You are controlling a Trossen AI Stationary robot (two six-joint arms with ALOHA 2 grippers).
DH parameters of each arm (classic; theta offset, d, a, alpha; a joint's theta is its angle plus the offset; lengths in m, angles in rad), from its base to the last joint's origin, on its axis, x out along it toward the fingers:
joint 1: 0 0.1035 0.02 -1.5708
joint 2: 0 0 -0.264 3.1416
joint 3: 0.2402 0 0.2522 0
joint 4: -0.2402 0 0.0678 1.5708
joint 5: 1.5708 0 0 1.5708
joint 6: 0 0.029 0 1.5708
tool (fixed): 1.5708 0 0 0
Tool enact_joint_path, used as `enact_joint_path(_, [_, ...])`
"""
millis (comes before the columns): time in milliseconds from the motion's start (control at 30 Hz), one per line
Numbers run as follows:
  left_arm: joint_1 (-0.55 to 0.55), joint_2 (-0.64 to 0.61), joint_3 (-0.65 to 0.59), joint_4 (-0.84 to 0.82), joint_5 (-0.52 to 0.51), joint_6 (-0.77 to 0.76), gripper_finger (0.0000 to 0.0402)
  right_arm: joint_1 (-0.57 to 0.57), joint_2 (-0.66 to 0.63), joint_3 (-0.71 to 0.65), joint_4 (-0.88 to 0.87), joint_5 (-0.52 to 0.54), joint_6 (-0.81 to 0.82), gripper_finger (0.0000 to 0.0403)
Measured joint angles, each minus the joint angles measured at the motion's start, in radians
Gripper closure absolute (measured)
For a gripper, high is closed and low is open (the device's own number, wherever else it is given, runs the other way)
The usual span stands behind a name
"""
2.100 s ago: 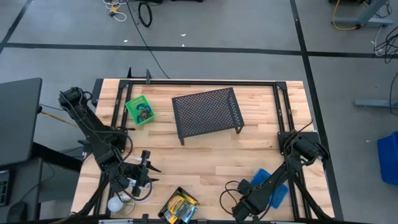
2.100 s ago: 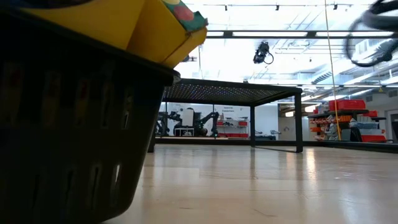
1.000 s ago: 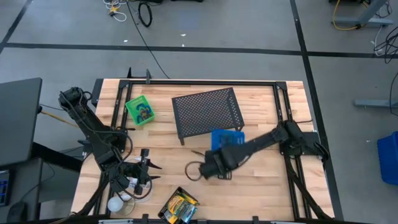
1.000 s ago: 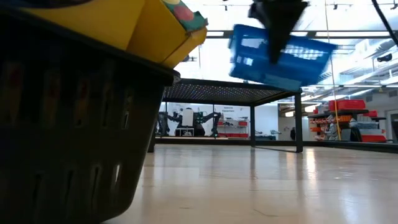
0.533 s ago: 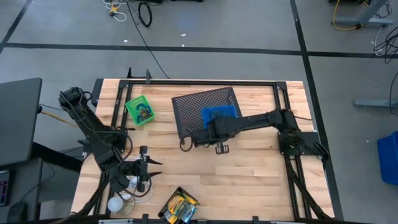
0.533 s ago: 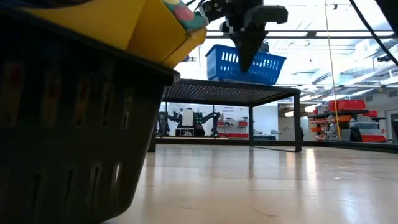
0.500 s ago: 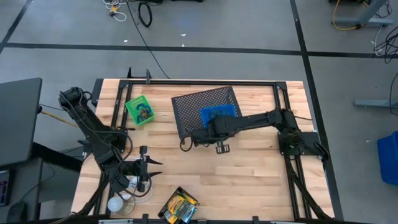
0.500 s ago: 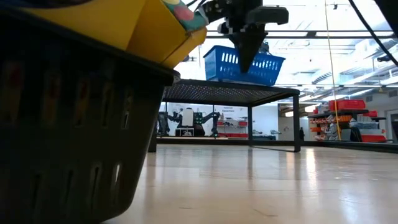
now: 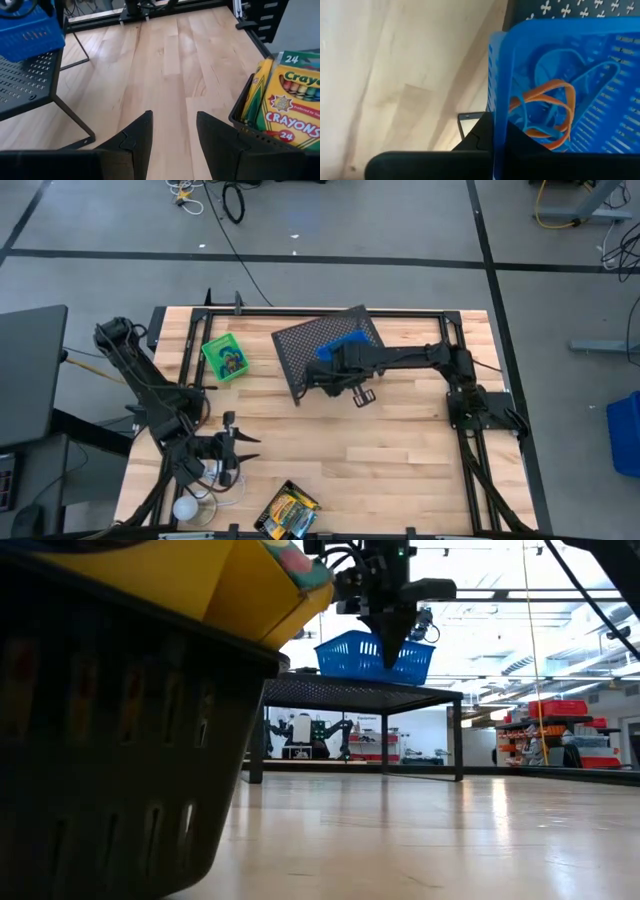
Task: Pick & Place Office Desk Supplies
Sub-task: Put the blue bin on the shelf
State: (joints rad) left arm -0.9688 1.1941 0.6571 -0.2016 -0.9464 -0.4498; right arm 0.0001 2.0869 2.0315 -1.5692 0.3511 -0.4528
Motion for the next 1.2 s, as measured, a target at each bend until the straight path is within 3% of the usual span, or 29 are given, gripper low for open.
enact_joint_path(400, [0.0,-0.025,0.0,-0.002,0.014,0.002,0.024,-0.053,0.0,0.018,-0.003,0.111,-0.094,0.0403])
enact_joint_path(500, [0.0,-0.024,0.0,-0.001,0.015,0.002,0.024,-0.05,0.0,0.07,-0.002,0.091,-0.096,0.0403])
enact_joint_path(700, [0.0,-0.024,0.0,-0.001,0.034,0.0,0.024,-0.076,0.0,0.156,0.031,-0.062,-0.144,0.0403])
enact_joint_path(1200, [0.0,-0.024,0.0,-0.001,0.033,-0.007,0.024,-0.218,0.014,0.127,0.075,-0.177,-0.199,0.0403])
